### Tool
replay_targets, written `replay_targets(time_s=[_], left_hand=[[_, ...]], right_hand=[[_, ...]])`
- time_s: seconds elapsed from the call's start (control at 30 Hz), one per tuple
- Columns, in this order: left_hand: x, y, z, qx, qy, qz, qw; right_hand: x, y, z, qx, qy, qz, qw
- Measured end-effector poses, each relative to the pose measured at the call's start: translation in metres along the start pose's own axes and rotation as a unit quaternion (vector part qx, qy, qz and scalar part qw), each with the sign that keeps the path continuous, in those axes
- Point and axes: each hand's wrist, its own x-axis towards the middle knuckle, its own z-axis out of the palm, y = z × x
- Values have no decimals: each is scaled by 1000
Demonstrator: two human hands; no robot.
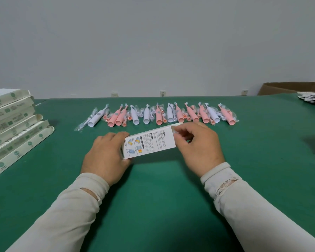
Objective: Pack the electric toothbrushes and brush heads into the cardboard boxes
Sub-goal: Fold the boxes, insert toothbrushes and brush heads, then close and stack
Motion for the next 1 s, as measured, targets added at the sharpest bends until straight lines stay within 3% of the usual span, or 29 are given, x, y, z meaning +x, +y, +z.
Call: replay_targets(time_s=[0.17,0.27,0.37,0.47,0.63,0.73,0.9,1.0], left_hand=[[1,-3,1,-8,-10,-5,1000],[2,-6,0,-17,-10,-13,1000],[1,-5,0,-23,-12,-14,1000],[1,-5,-1,-29,-13,-10,999],[1,-4,0,-34,-20,5,999],[0,-3,0,-48,-24,14,998],[0,-2,2,-97,-9,7,995],[0,-2,2,-102,-4,9,995]], right_hand=[[0,4,-1,143,-121,50,981],[5,10,-13,53,-70,8,996],[8,15,-21,-49,-134,-36,989],[5,20,-16,-46,-180,-56,981],[3,23,-8,18,-122,-66,990],[2,20,-2,84,-73,-28,993],[-2,8,7,267,-81,34,960],[-2,5,8,300,-82,52,949]])
